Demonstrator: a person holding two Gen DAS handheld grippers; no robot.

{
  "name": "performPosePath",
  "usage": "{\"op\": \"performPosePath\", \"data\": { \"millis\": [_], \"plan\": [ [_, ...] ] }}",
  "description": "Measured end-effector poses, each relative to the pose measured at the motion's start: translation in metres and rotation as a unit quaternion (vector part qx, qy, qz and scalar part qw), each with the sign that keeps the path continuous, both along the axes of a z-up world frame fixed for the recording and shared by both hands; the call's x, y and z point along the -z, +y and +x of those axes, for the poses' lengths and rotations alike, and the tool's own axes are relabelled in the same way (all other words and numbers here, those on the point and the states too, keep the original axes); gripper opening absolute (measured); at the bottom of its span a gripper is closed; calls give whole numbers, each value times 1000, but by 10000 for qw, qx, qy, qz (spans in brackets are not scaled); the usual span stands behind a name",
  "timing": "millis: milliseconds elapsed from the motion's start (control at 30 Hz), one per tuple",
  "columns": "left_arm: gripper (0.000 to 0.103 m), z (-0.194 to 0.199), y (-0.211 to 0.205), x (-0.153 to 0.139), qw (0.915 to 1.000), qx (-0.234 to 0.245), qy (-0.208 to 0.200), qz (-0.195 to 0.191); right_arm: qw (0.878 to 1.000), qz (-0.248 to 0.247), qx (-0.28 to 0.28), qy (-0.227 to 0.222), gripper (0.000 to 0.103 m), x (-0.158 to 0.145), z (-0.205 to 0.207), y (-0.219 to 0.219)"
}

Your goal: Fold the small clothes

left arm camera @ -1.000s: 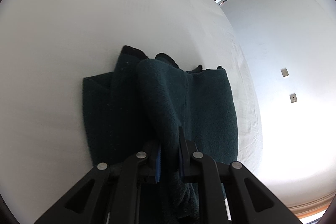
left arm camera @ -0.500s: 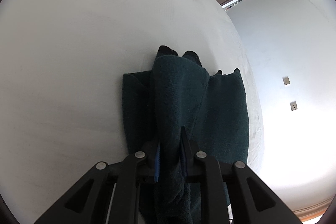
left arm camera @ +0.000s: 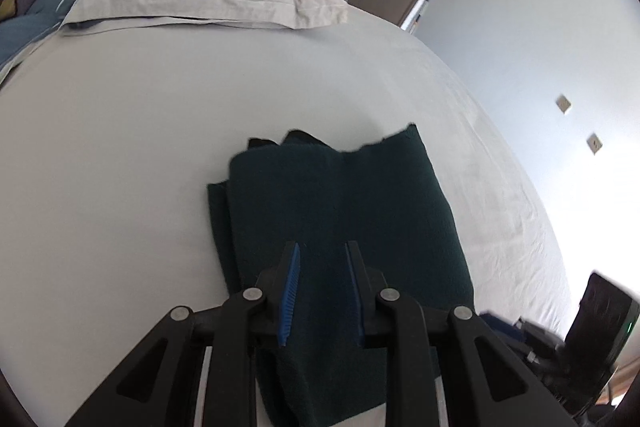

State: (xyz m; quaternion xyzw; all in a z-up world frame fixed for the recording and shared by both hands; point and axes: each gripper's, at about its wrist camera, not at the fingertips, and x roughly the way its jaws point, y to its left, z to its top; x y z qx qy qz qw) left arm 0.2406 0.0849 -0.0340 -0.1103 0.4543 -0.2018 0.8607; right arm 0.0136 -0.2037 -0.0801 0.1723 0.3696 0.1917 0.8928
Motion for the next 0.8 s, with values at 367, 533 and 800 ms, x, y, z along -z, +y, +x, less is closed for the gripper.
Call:
{"op": "performPosePath", "data": {
  "millis": [367, 533, 800],
  "plan": [
    [21, -41, 10, 64, 9996, -159, 206, -100, 9944, 394, 168, 962, 0, 70, 26, -75],
    [21, -52, 17, 70, 9989, -269, 156, -359, 9937, 334, 149, 1064, 0, 79, 38, -67],
    [21, -65, 20, 78, 9973, -392, 250, -577, 9910, -31, -335, 1299, 7, 65, 25, -27]
  ]
}}
